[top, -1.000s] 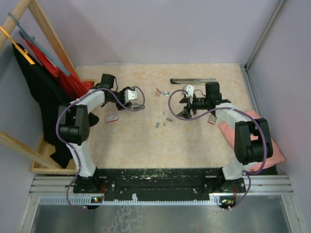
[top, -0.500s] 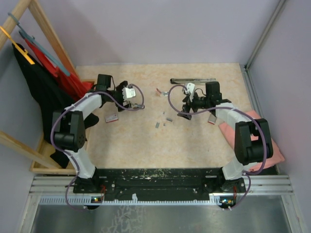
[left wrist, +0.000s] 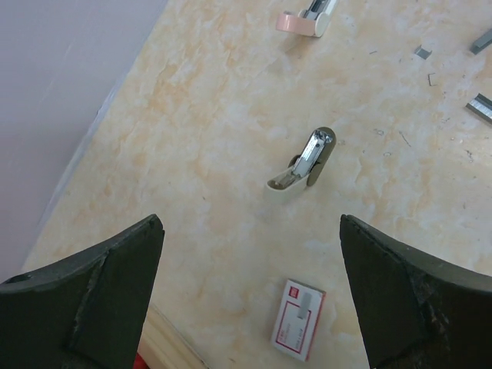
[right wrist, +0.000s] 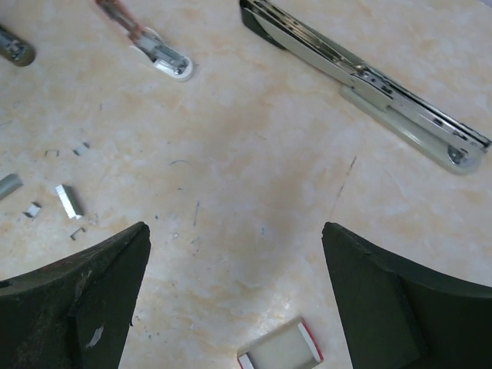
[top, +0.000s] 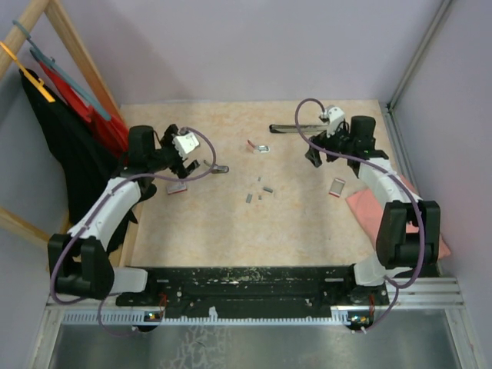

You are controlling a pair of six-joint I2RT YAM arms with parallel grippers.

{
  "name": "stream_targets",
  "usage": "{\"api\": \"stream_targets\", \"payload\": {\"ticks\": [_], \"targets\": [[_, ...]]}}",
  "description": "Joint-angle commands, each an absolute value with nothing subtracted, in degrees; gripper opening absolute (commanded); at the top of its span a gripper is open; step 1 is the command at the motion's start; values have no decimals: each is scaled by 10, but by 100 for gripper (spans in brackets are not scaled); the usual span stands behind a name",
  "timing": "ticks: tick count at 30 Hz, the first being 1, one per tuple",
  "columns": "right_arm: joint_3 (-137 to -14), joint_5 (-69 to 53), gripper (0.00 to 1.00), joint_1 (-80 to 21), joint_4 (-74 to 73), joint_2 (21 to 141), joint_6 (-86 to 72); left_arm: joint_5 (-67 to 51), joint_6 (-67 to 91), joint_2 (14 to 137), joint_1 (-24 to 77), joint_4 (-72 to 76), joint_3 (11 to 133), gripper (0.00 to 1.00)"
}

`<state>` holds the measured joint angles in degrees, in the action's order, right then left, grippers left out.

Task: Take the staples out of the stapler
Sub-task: Adjust the staple box at the center of the board.

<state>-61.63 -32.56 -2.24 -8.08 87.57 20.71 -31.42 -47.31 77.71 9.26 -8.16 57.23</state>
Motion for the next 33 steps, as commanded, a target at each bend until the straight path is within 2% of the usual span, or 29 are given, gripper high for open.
{"api": "stream_targets", "payload": {"ticks": [1,8,14,33], "targets": [[-614,-205,93,-21,-76,839,129,-259,-382,714,93,-82,534,100],[-581,-86,94,-2,-61,838,67,-224,-289,606,93,-105,482,99],[-573,-128,94,36,-73,881,11,-136,-221,515,92,-39,415,99],[-572,-91,96,59,-87,1000,9,-207,-250,525,91,-73,417,99]]}}
